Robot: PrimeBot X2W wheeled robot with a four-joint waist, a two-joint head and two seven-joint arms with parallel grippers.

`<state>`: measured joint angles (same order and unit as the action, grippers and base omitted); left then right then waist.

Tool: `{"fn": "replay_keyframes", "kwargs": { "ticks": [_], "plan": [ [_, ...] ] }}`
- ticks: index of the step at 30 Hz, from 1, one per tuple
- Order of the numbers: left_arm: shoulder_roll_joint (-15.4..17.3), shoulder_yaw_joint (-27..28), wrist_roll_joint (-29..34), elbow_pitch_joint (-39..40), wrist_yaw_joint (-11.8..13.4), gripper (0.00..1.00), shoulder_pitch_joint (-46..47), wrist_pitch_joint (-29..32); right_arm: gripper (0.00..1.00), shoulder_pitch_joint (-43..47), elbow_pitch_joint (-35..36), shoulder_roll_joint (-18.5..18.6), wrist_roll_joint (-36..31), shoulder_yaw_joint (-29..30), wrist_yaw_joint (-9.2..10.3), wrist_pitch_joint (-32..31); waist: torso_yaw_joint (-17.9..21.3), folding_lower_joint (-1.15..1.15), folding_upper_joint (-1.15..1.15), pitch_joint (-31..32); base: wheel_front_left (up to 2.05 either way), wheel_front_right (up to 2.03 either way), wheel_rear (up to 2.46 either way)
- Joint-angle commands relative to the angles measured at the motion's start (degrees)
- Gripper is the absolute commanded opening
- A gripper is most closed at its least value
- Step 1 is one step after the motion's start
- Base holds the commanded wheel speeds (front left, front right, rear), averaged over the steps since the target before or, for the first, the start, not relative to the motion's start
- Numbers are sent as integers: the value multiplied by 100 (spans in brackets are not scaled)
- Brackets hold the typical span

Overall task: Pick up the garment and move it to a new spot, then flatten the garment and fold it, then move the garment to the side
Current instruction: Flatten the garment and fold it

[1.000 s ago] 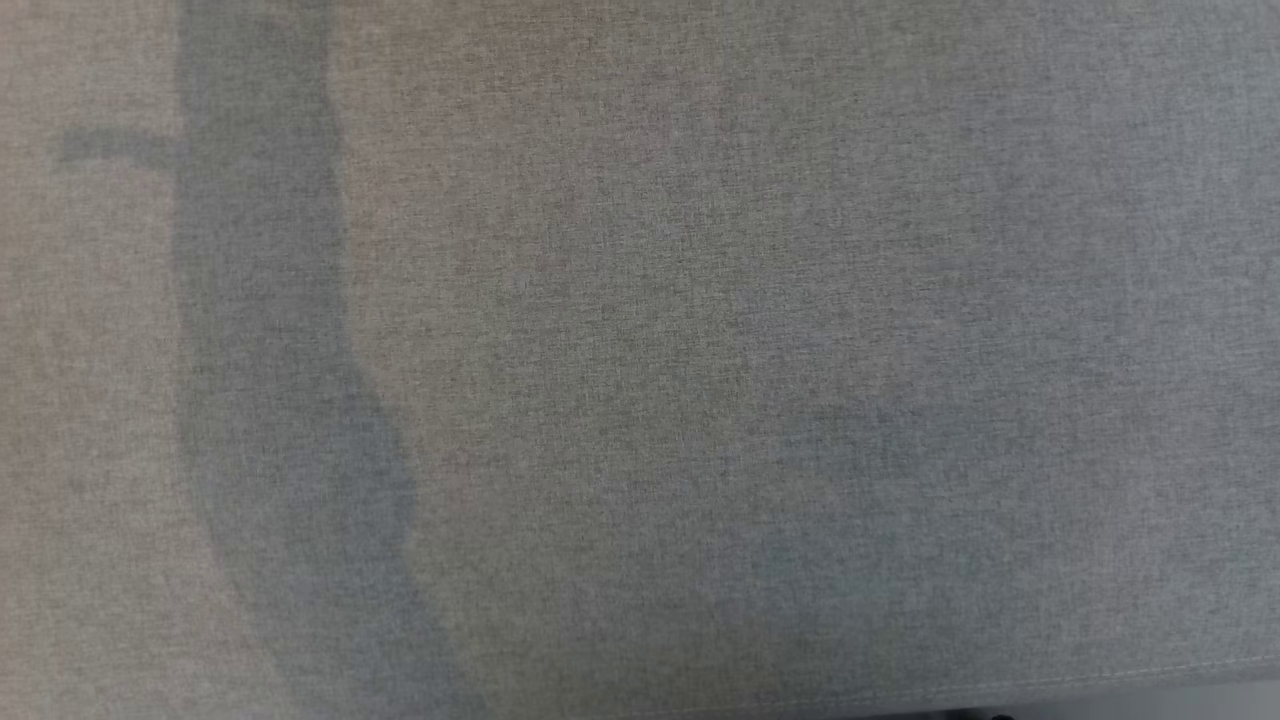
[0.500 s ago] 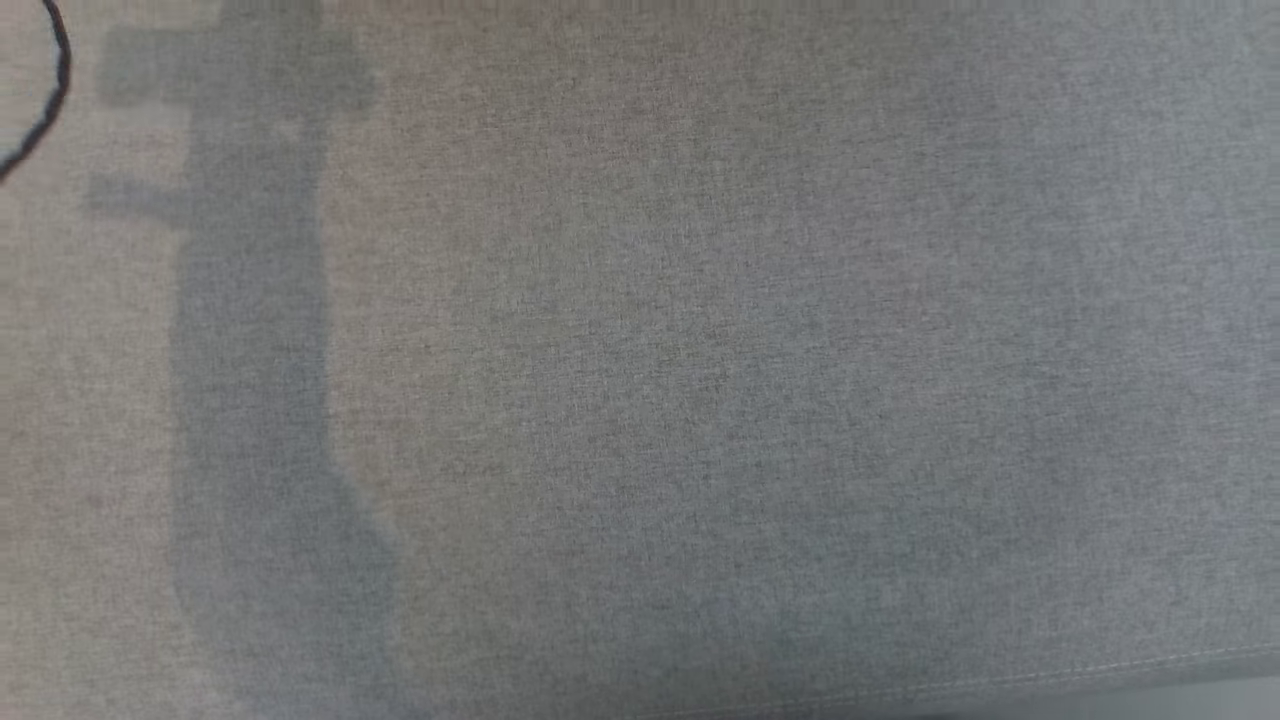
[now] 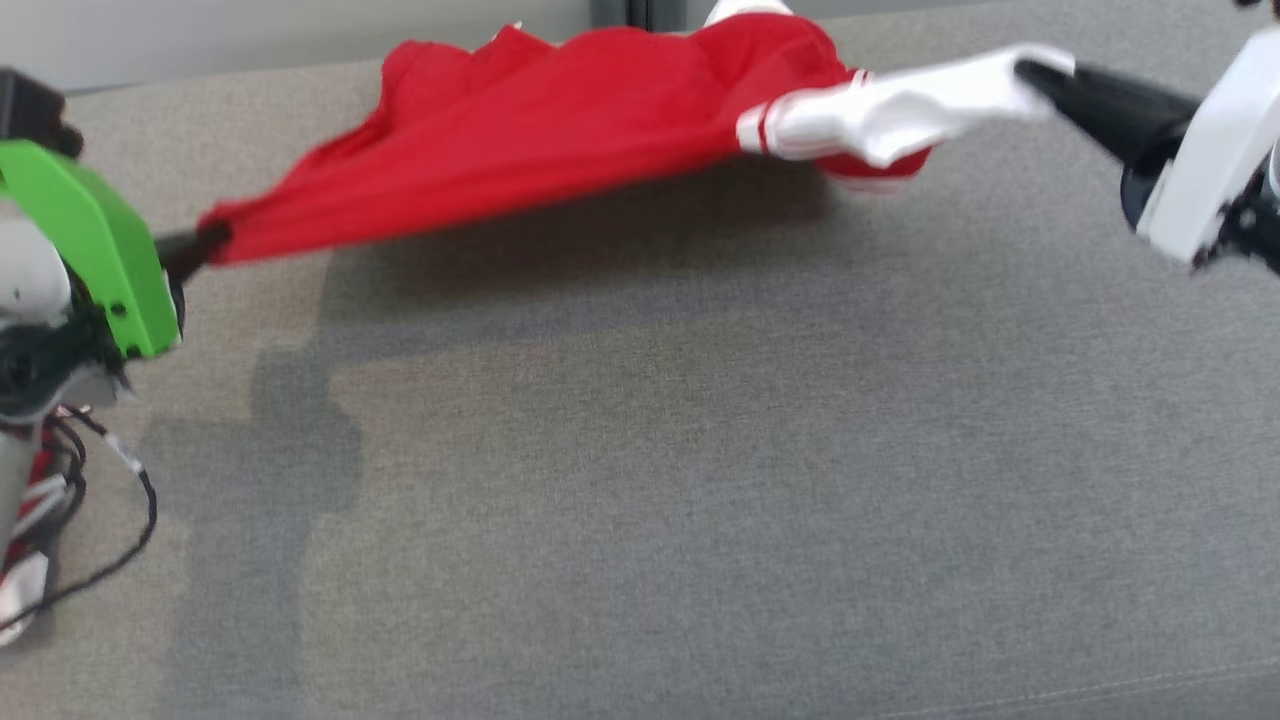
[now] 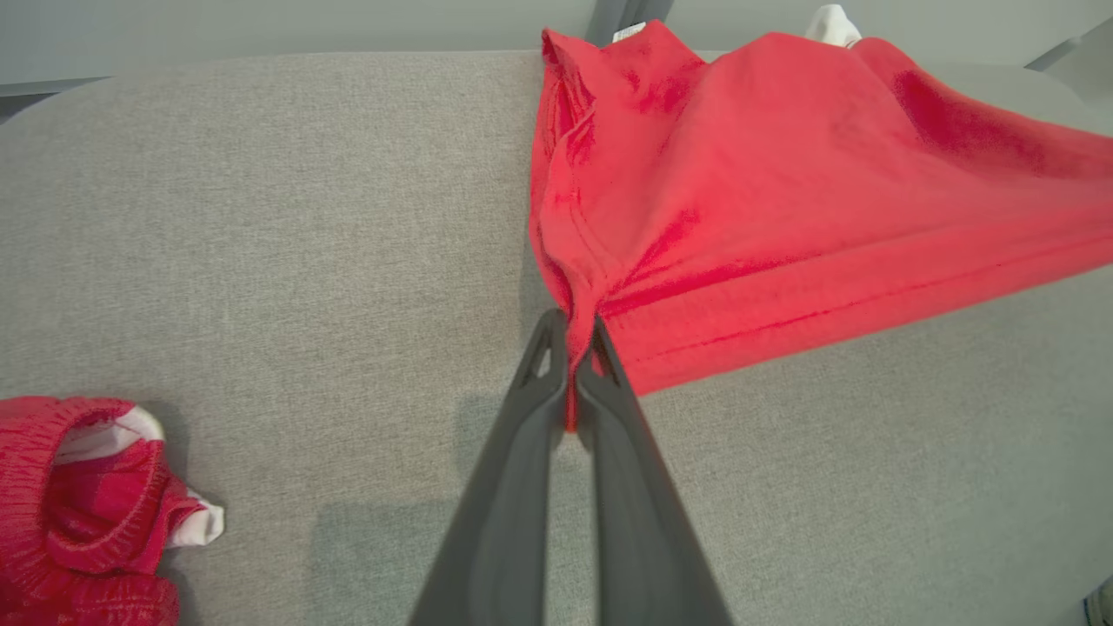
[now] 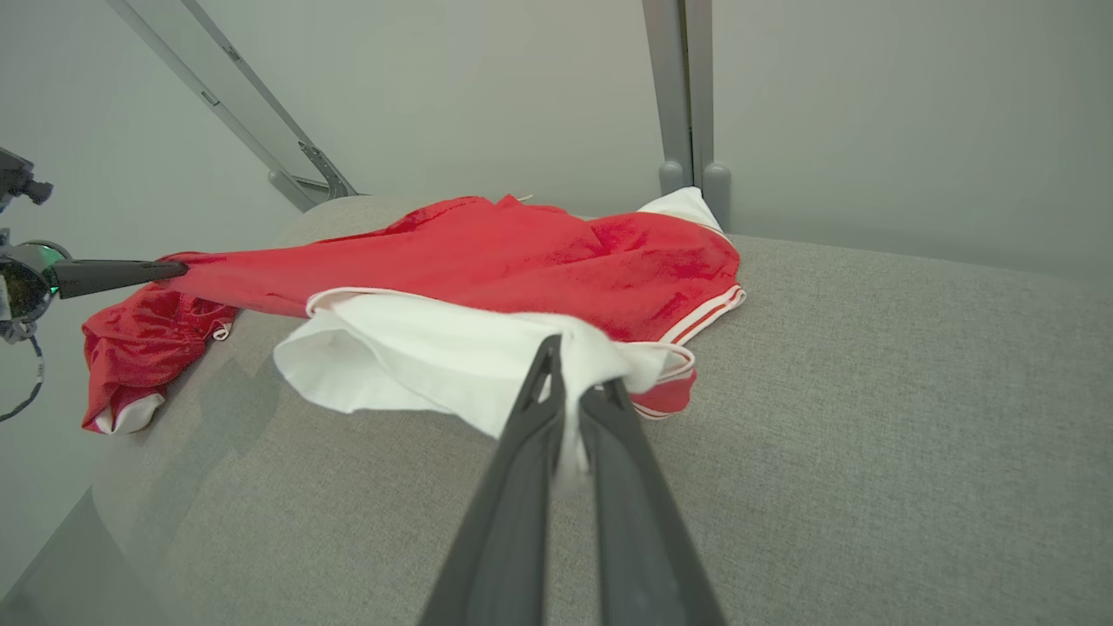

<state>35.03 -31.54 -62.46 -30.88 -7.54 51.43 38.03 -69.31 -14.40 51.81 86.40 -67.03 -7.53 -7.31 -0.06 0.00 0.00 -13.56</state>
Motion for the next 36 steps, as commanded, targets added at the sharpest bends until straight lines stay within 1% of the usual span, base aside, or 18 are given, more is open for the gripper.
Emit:
{"fn": "replay_keyframes", "kwargs": {
  "ticks": [1,5,12,16,21,25,28,32,36],
  "plan": [
    [140,-10,-111,159,57,0,-350,115,0,230,121,167,113,-95,8,-130,120,0,0,870,0,0,0],
    [463,-85,-427,894,313,0,-1310,515,0,798,566,508,392,-380,8,-694,149,0,0,1111,0,0,0],
    [971,-194,-860,2303,909,0,-2683,1018,0,1822,1331,1073,745,-595,8,-1716,134,0,0,1237,0,0,0],
    [1225,-253,-1099,3025,1226,0,-3244,1266,0,2396,1668,1375,903,-628,8,-2147,127,0,0,1232,0,0,0],
    [1542,-298,-1325,3751,1533,0,-3727,1555,0,2920,2096,1684,1079,-633,7,-2763,119,0,0,1154,0,0,0],
    [1642,-277,-1387,4023,1664,0,-3845,1626,0,2966,2348,1808,1186,-641,7,-2946,115,0,0,1014,0,0,0],
    [1640,-300,-1424,4109,1689,0,-3720,1749,0,2765,2352,1854,1224,-638,7,-3017,103,0,0,882,0,0,0],
    [1502,-326,-1419,3985,1707,0,-3404,1937,0,2445,2134,1686,1320,-597,7,-3096,83,0,0,704,0,0,0],
    [1296,-399,-1451,3618,1683,0,-3046,2158,0,2066,1648,1385,1506,-550,7,-3121,71,0,0,569,0,0,0]
  ]
}}
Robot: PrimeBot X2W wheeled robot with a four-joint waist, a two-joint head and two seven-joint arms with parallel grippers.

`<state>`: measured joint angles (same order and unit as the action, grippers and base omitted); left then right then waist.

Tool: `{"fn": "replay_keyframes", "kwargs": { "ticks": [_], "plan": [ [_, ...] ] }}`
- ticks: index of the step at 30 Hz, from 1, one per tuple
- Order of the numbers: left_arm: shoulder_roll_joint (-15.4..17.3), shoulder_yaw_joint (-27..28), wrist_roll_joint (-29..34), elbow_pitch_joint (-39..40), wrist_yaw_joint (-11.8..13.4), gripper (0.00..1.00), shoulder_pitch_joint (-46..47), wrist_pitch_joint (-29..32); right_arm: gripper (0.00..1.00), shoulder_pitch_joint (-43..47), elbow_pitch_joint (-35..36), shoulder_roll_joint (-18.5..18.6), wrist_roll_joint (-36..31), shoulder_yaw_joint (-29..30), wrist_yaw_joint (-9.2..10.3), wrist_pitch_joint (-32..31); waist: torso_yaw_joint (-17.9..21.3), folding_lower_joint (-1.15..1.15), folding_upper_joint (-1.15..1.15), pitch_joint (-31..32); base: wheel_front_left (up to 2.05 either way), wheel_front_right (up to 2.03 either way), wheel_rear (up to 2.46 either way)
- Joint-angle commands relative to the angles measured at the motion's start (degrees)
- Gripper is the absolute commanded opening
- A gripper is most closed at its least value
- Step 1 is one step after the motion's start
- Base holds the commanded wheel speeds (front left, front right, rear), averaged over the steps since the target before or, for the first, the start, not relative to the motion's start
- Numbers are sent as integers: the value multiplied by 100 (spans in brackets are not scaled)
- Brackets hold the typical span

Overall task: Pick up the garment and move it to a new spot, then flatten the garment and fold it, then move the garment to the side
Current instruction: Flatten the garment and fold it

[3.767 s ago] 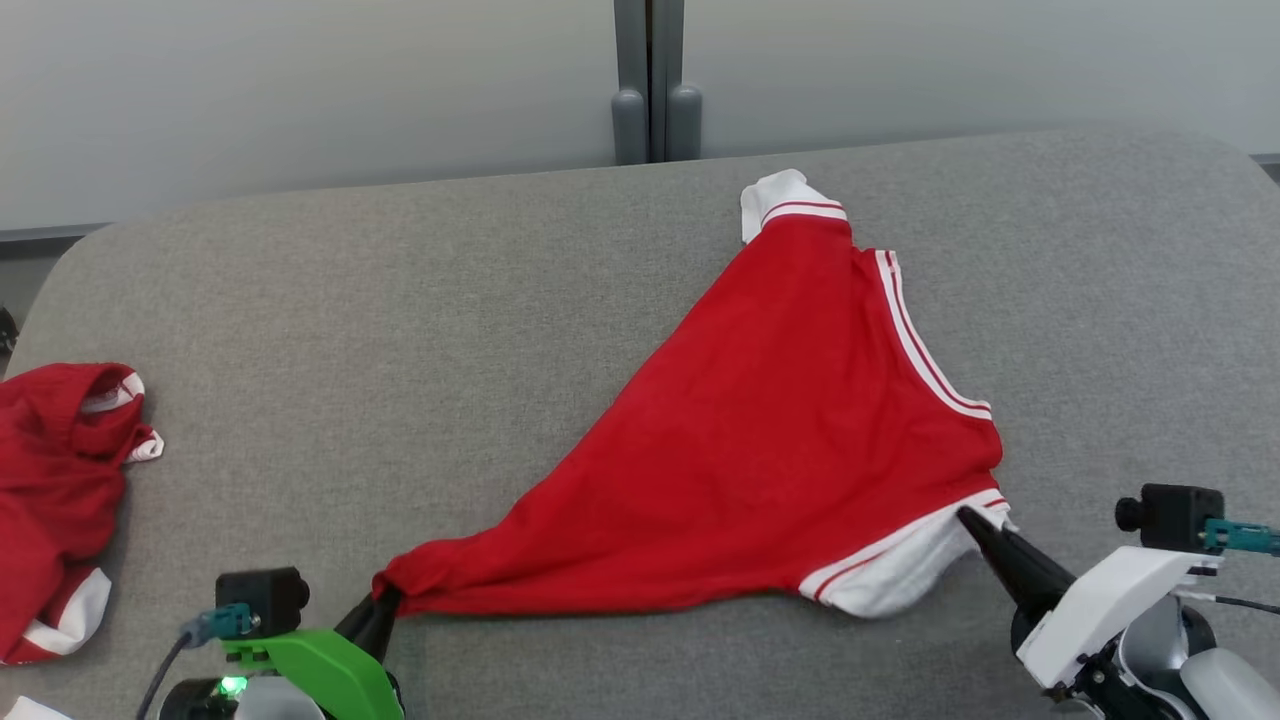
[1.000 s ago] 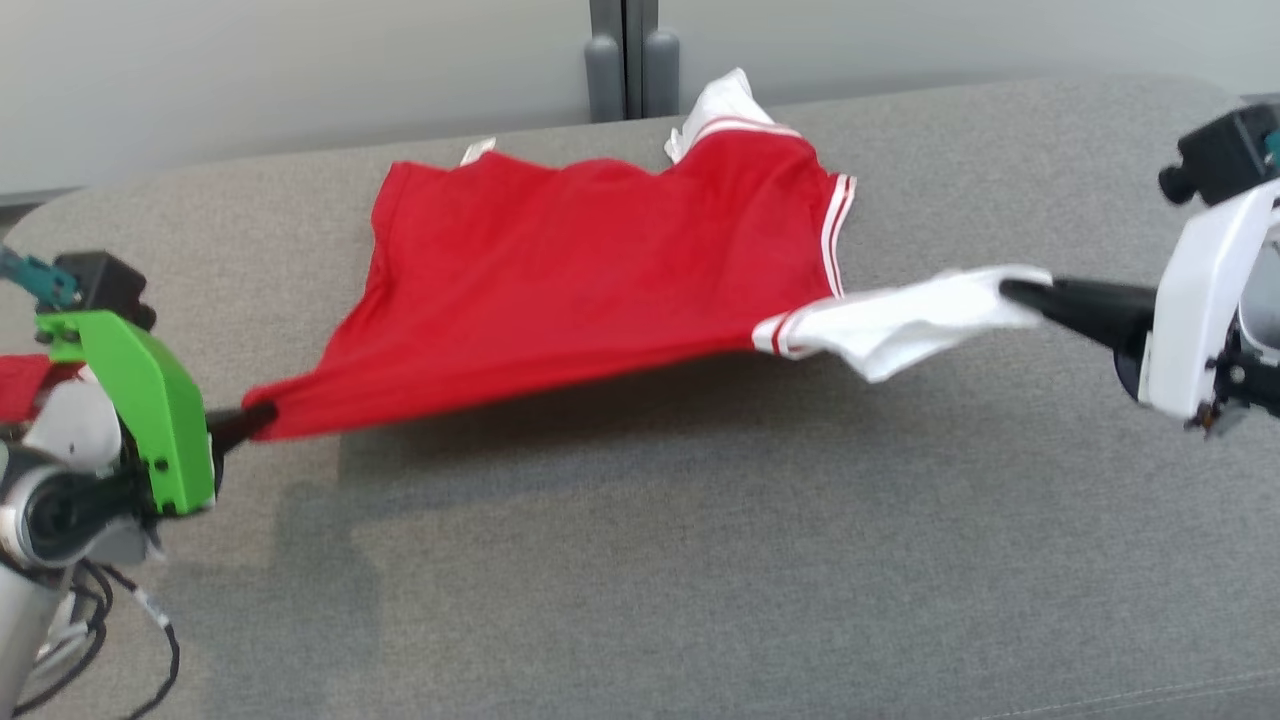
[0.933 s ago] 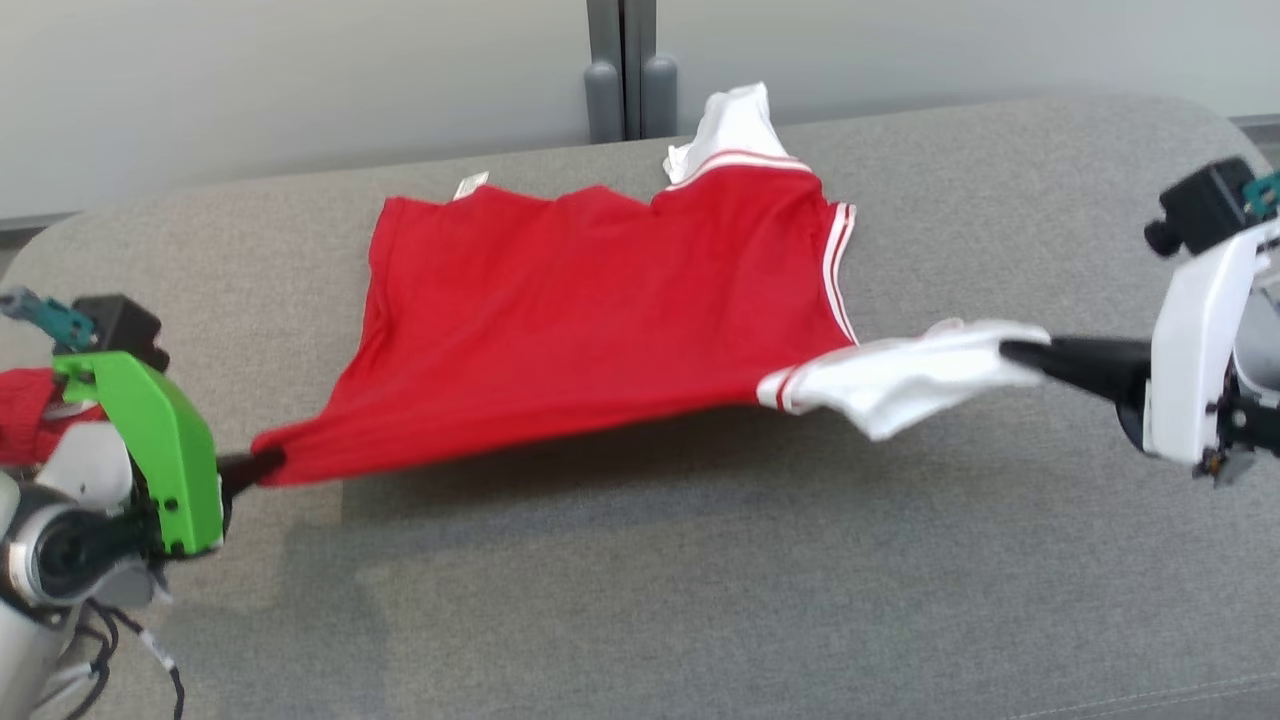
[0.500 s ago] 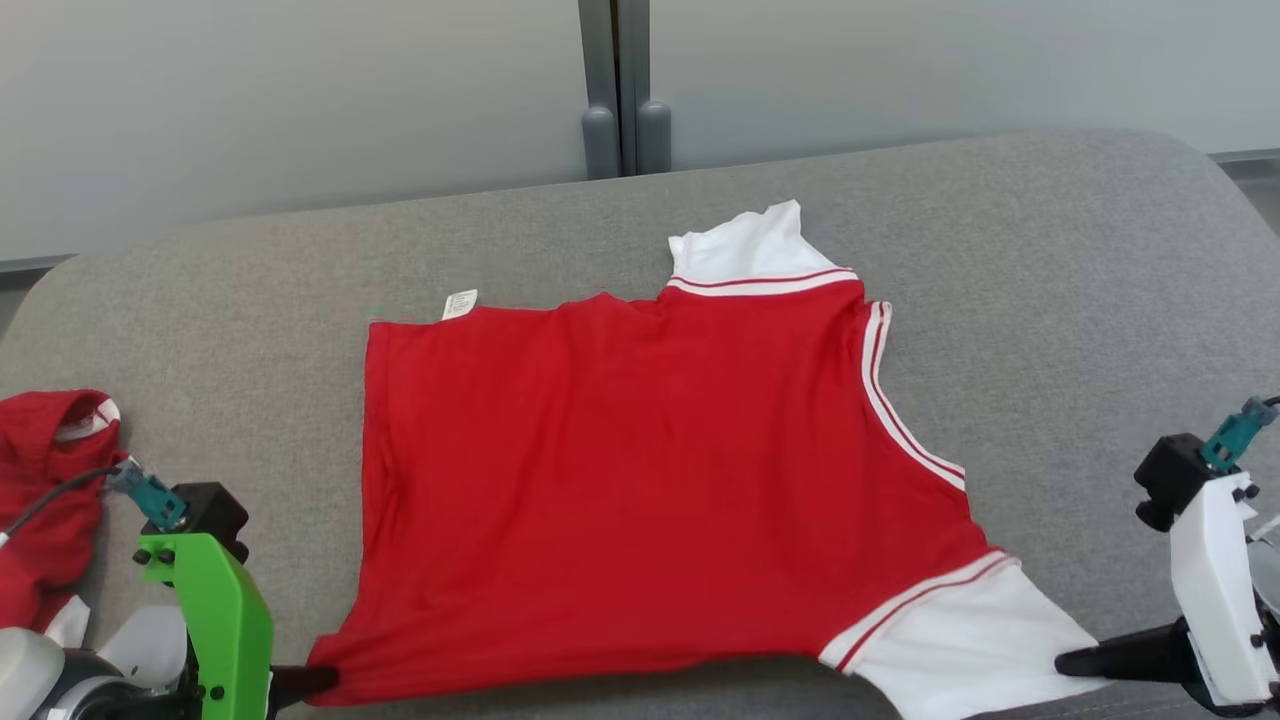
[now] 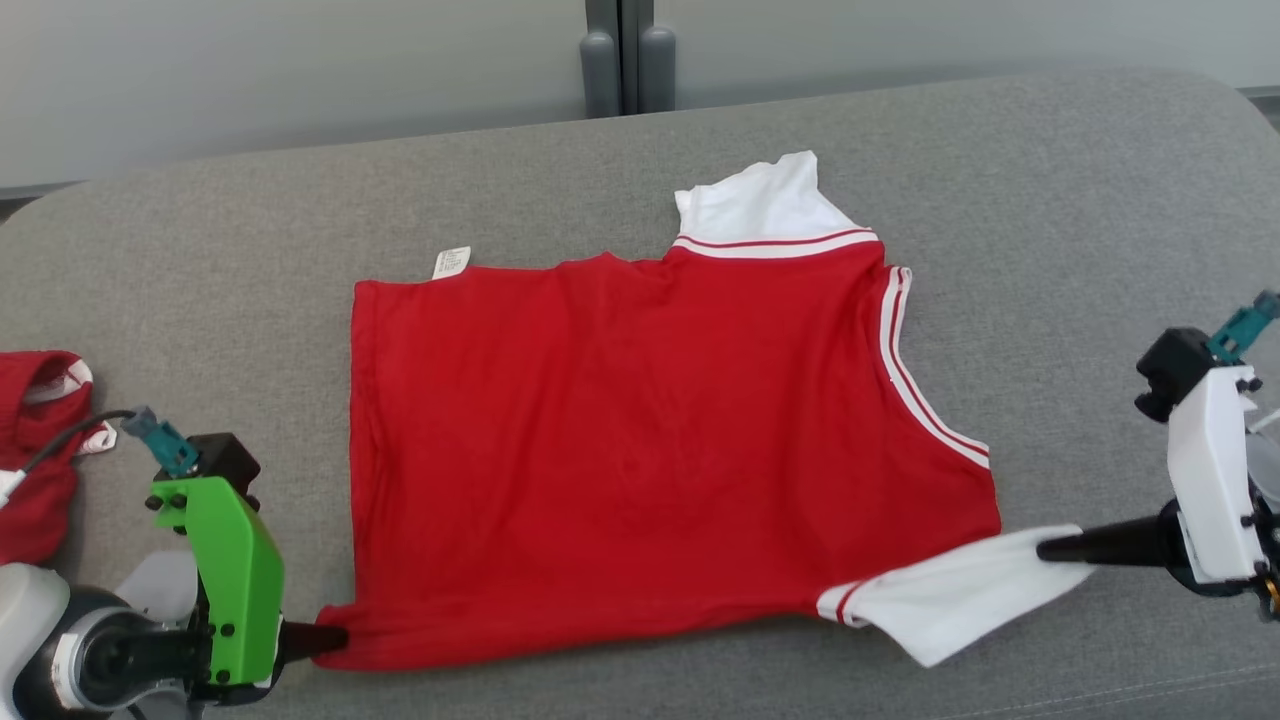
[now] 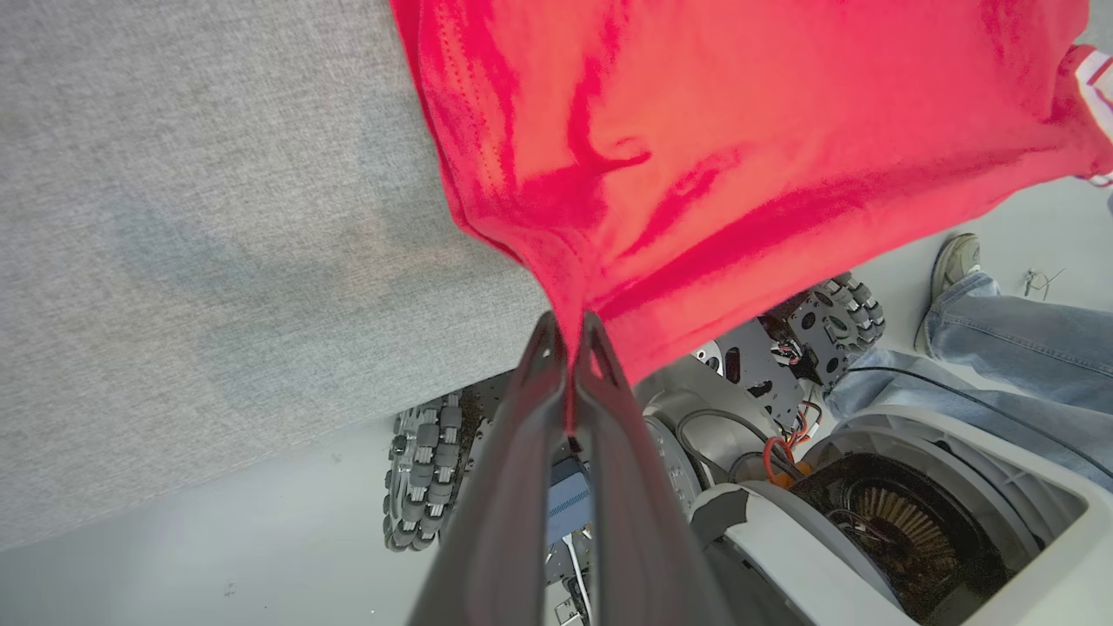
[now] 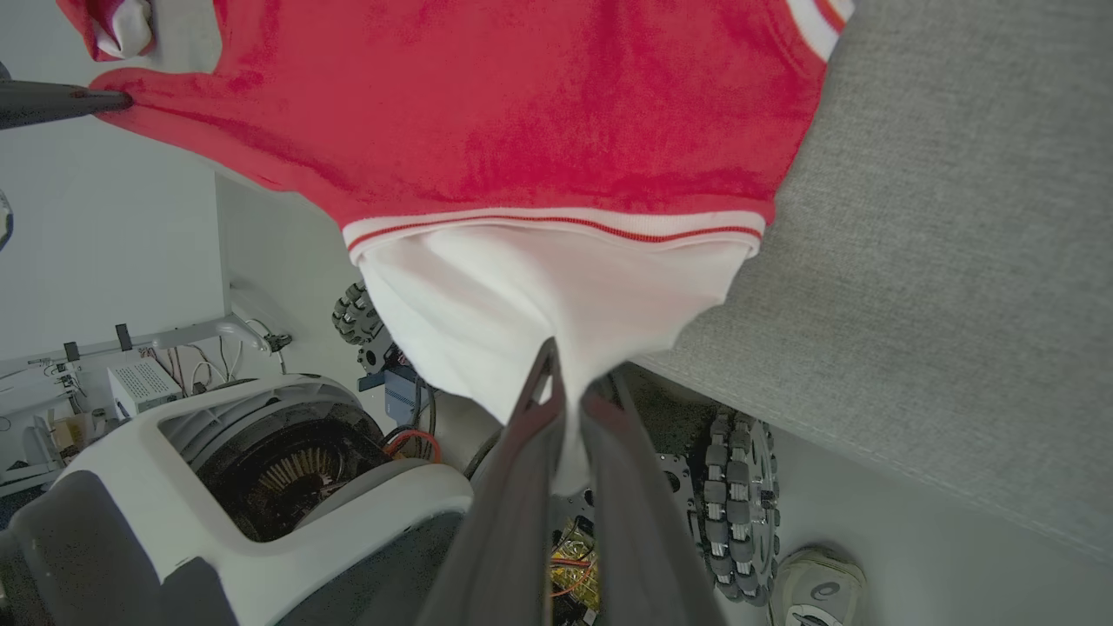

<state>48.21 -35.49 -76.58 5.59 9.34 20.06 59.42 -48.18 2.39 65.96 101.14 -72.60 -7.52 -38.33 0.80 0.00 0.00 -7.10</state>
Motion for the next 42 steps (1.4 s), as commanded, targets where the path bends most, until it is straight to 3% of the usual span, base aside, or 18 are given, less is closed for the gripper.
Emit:
{"fn": "replay_keyframes", "kwargs": {
  "ticks": [1,11,22,23,24,25,31,35,38,42],
  "plan": [
    [-85,-31,-39,-139,-19,0,190,77,0,-130,-190,-129,89,2,6,-26,-15,0,0,-110,0,0,0],
    [-679,-53,-26,-1282,-11,0,1039,266,0,-863,-1970,-1225,470,-36,5,-24,-8,0,0,-387,0,0,0],
    [-1144,21,40,-2284,-190,0,1482,-29,0,-1309,-3061,-2175,482,-53,5,328,-13,0,0,-531,0,0,0],
    [-1186,21,60,-2364,-227,25,1508,-70,0,-1326,-3148,-2227,465,-54,5,372,-19,0,0,-529,0,0,0],
    [-1217,14,72,-2412,-256,76,1522,-96,47,-1334,-3218,-2263,440,-54,5,427,-24,0,0,-524,0,0,0],
    [-1255,9,81,-2476,-293,100,1534,-119,100,-1337,-3319,-2311,423,-55,5,492,-28,0,0,-514,0,0,0],
    [-1387,219,1,-2707,-507,100,1624,-510,100,-1310,-3332,-2416,294,106,4,1087,-46,0,0,-336,0,0,0],
    [-1335,390,101,-2571,-822,100,1576,-970,100,-1165,-2999,-2326,-55,366,4,2038,-66,0,0,-147,0,0,0],
    [-1430,675,282,-2354,-1149,100,1436,-1906,100,-960,-2634,-2185,-555,571,4,3144,-98,0,0,1,0,0,0],
    [-1293,800,962,-2066,-1343,100,1165,-3109,100,-594,-2318,-2043,-1062,780,3,4510,-133,0,0,175,0,0,0]
  ]
}}
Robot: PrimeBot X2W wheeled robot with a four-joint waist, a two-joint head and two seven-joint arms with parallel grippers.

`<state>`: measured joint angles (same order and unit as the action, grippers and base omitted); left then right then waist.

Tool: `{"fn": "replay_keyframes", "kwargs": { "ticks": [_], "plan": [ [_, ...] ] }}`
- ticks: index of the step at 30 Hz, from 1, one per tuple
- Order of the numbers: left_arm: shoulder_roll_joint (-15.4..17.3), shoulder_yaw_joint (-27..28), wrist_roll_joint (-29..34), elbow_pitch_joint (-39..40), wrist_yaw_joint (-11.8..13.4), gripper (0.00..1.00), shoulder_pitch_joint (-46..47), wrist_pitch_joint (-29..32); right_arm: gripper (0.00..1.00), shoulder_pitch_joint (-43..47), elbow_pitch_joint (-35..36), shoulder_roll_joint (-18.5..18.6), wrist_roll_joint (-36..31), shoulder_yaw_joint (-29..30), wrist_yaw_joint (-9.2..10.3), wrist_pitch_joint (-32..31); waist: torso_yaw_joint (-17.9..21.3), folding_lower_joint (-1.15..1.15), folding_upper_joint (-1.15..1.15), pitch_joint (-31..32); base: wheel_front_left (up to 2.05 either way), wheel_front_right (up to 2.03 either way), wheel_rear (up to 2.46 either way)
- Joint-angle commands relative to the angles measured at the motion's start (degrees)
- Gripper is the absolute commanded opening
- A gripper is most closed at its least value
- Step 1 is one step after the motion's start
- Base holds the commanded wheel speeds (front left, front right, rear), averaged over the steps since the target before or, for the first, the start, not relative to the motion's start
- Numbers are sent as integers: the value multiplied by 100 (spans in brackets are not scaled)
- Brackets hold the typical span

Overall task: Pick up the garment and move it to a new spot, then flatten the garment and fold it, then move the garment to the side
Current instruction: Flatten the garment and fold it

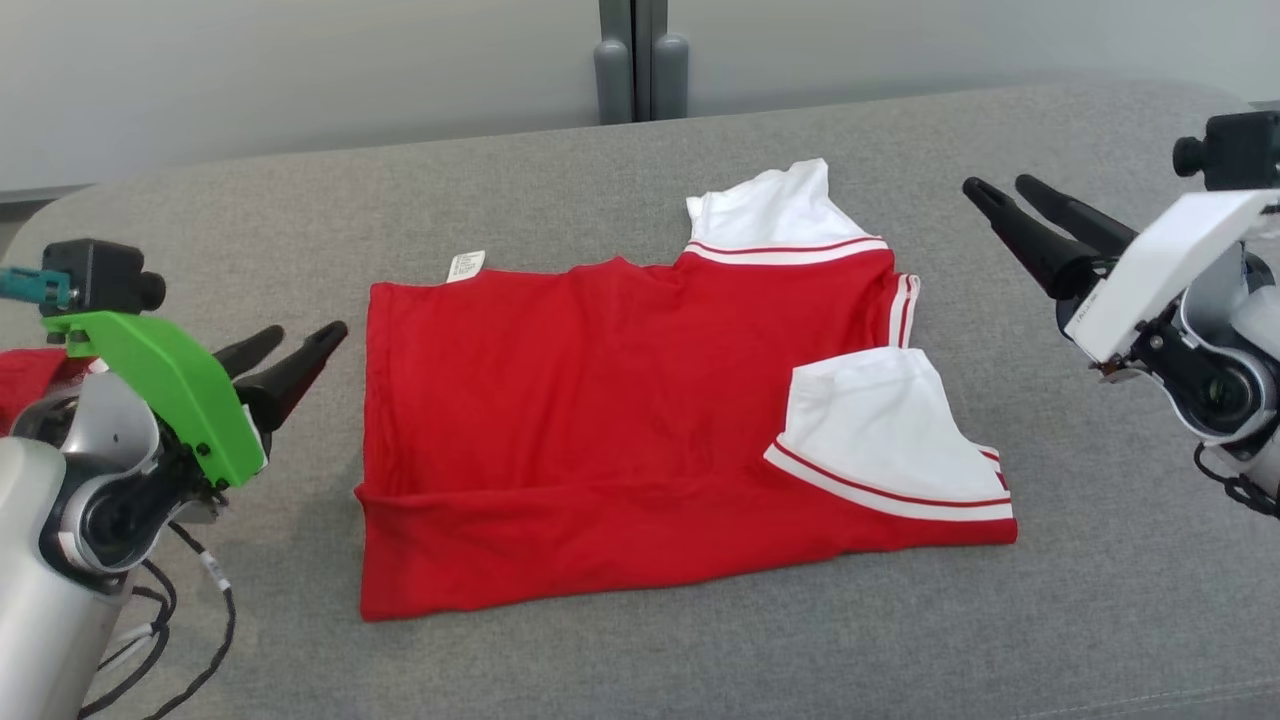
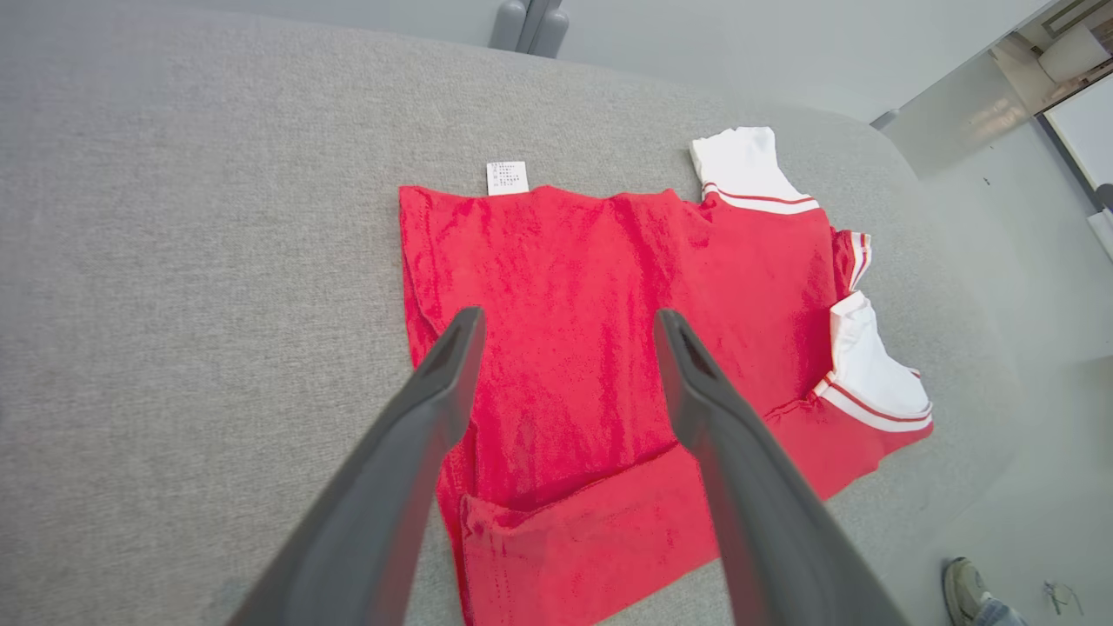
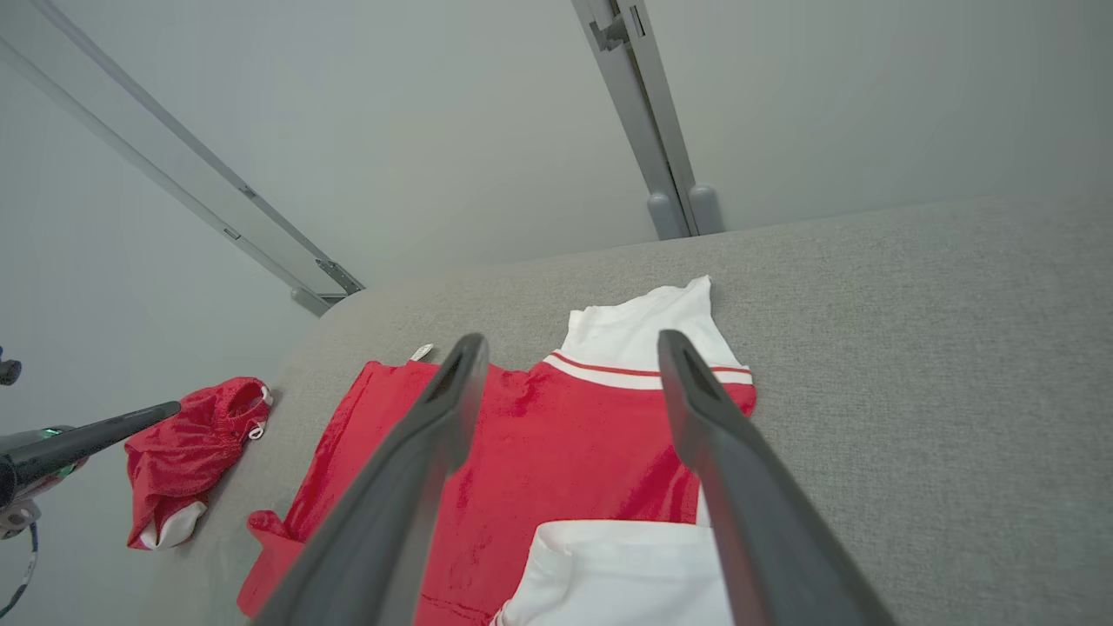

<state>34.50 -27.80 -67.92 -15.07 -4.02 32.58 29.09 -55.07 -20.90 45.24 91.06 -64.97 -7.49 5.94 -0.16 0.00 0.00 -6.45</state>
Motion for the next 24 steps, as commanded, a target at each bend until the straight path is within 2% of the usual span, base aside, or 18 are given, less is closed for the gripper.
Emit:
{"fn": "replay_keyframes", "kwargs": {
  "ticks": [1,3,5,7,9,12,13,14,18,22,24],
  "plan": [
    [107,24,340,77,-12,100,-155,-386,100,181,66,57,-181,41,0,373,-46,0,0,141,0,0,0],
    [129,50,854,195,126,100,-316,-1120,100,389,100,111,-388,174,0,772,-72,0,0,205,0,0,0],
    [116,110,1281,311,323,100,-533,-1827,100,608,38,131,-723,368,0,901,-91,0,0,260,0,0,0],
    [48,181,1588,447,524,100,-781,-2495,100,834,-259,66,-1271,1008,3,932,-104,0,0,306,0,0,0],
    [39,251,1936,603,681,100,-1028,-3163,100,1337,-319,-343,-1739,1875,-1,918,-99,0,0,347,0,0,0],
    [-79,343,2233,725,990,100,-1551,-3964,100,2239,-274,-818,-2980,3209,2,921,-108,0,0,416,0,0,0],
    [-91,352,2285,762,1053,100,-1642,-4060,100,2445,-222,-962,-3202,3495,2,922,-112,0,0,428,0,0,0],
    [-212,432,2322,845,1169,100,-1829,-4236,100,2896,-70,-1255,-3690,3975,0,922,-127,0,0,450,0,0,0],
    [-484,633,2755,898,1433,100,-2352,-4422,100,4098,293,-1993,-4864,5006,0,923,-172,0,0,498,0,0,0],
    [-921,1081,3339,1158,1570,100,-2757,-4426,100,4834,533,-2450,-5525,5551,1,924,-186,0,0,525,0,0,0],
    [-1186,1239,3594,1137,1506,100,-3096,-4422,100,5070,557,-2597,-5778,5687,1,924,-160,0,0,533,0,0,0]
  ]
}}
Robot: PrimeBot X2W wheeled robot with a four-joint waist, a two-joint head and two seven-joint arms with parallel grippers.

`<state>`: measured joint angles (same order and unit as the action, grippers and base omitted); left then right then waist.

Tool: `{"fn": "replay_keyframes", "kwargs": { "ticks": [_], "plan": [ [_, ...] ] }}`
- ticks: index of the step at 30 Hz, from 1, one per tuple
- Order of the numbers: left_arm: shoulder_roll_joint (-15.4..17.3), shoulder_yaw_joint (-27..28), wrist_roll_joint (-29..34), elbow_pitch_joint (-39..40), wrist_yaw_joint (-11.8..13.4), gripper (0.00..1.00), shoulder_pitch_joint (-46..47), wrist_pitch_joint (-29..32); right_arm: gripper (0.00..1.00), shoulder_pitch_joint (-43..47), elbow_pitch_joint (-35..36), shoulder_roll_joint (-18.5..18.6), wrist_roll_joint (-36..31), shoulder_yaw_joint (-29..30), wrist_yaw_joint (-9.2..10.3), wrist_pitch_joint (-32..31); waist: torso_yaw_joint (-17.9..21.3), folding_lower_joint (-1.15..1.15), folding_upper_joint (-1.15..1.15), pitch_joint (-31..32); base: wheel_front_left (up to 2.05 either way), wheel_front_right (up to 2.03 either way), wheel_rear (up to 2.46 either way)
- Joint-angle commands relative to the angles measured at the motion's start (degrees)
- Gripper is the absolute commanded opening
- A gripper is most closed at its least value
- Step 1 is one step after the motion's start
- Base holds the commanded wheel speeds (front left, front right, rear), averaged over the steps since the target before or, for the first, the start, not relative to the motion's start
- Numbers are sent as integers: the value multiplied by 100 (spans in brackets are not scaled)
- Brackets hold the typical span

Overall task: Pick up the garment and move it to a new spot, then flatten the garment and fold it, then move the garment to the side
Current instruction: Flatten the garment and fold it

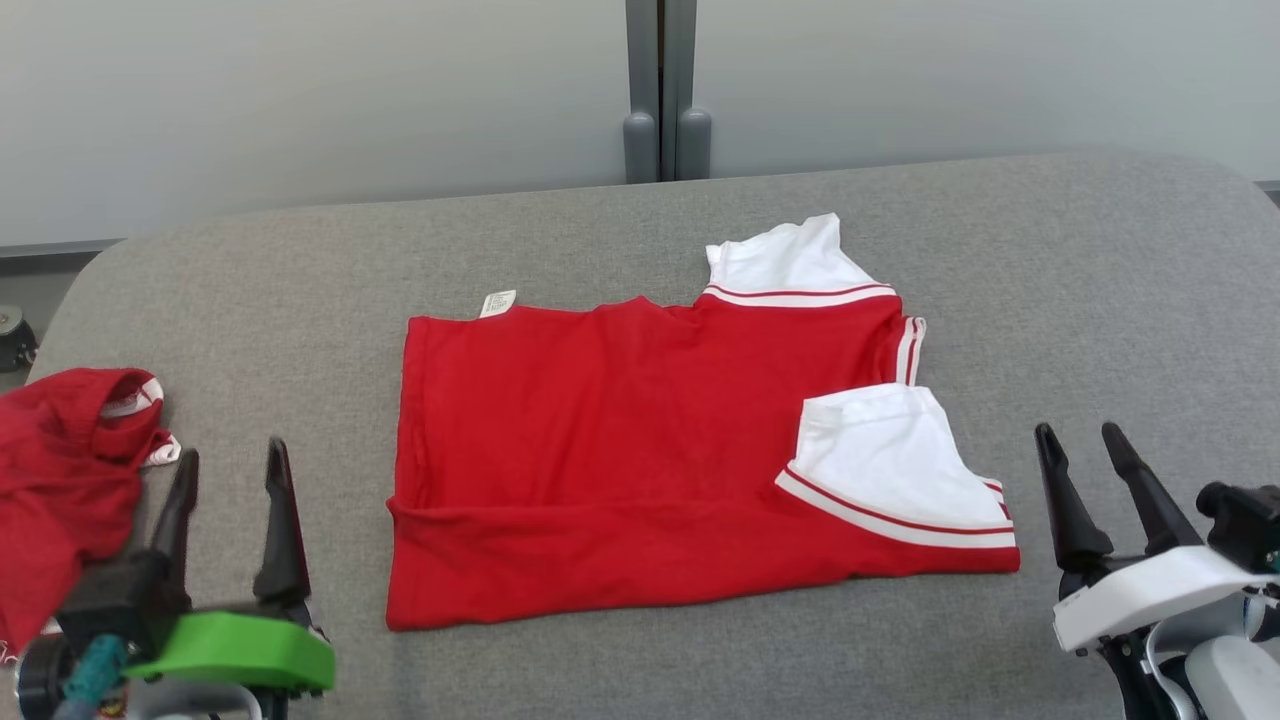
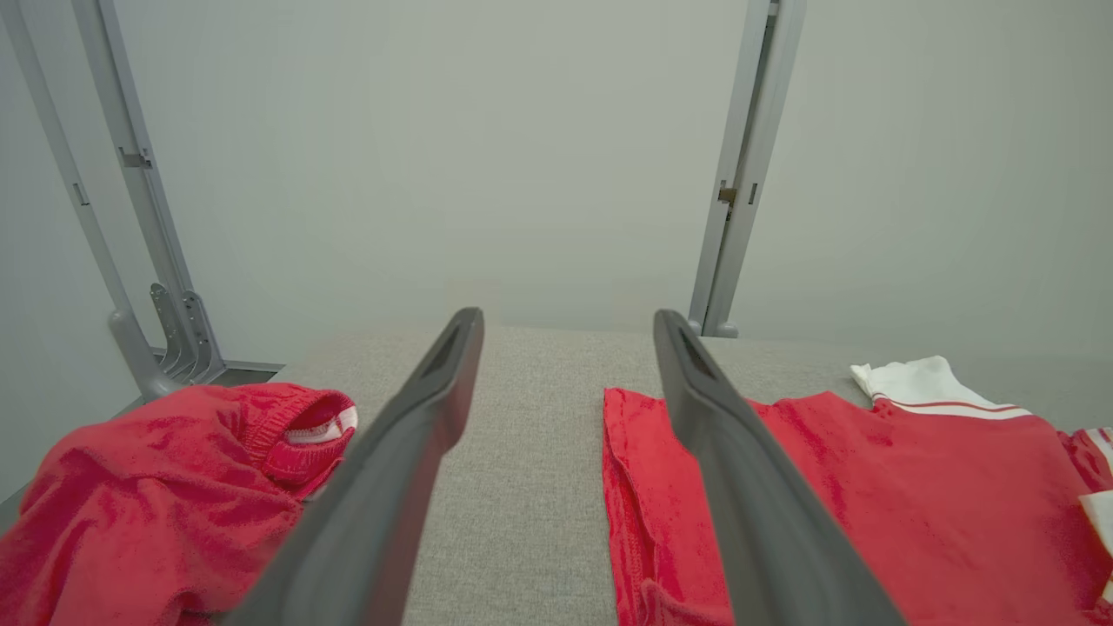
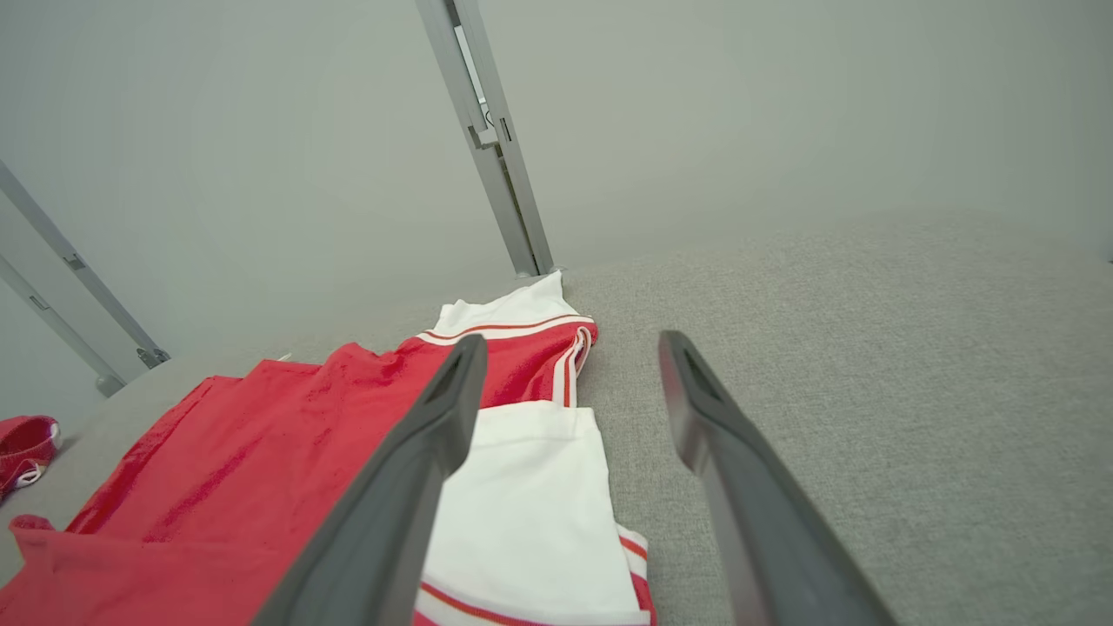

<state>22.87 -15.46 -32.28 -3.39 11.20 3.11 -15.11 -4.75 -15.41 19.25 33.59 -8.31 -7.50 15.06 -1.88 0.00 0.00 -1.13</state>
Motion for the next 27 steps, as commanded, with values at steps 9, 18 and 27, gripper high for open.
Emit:
{"fn": "replay_keyframes", "kwargs": {
  "ticks": [9,18,27],
  "plan": [
    [-569,259,609,-350,-520,100,-218,-1,100,35,-438,-101,-244,-60,1,-43,19,0,0,-71,0,0,0],
    [-767,-53,322,-1451,-822,100,51,620,100,-619,-1570,-144,71,-396,1,-1254,-18,0,0,-217,0,0,0],
    [-840,-501,159,-2468,-1239,100,713,1756,100,-1226,-2323,-143,205,-706,1,-2011,-119,0,0,-464,0,0,0]
  ]
}}
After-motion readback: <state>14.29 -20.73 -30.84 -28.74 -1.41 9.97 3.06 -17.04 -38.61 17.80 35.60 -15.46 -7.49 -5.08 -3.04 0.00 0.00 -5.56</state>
